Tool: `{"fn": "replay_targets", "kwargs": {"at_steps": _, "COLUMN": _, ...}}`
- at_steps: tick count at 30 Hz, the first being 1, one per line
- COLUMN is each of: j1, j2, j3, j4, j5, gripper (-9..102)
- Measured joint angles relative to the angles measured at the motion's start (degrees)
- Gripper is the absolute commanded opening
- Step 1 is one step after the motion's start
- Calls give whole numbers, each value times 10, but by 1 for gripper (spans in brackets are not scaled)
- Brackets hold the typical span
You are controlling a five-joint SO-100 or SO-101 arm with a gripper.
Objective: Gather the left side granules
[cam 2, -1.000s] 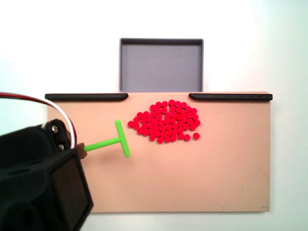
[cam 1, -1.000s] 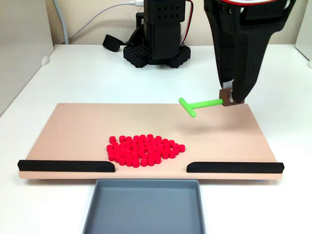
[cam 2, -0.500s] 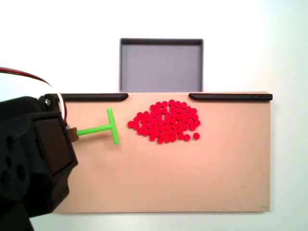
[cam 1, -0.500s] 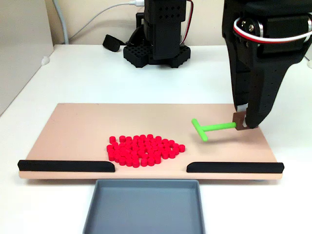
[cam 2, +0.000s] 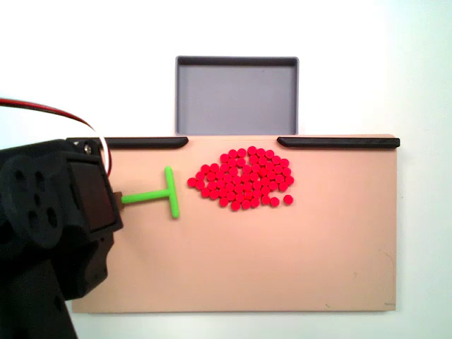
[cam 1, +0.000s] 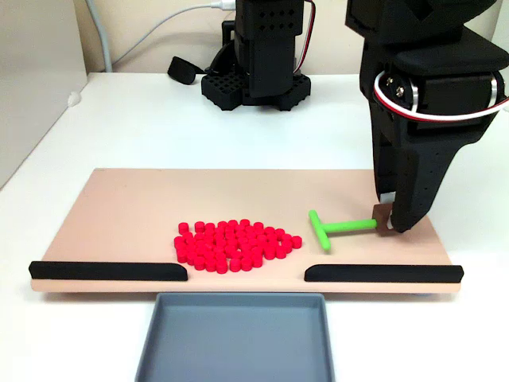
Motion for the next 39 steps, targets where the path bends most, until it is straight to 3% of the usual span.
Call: {"fn": "replay_targets", "kwargs": {"at_steps": 39, "j1": 49, "j2": -20, "j3": -8, "j4": -3, "j5": -23, "gripper": 0}}
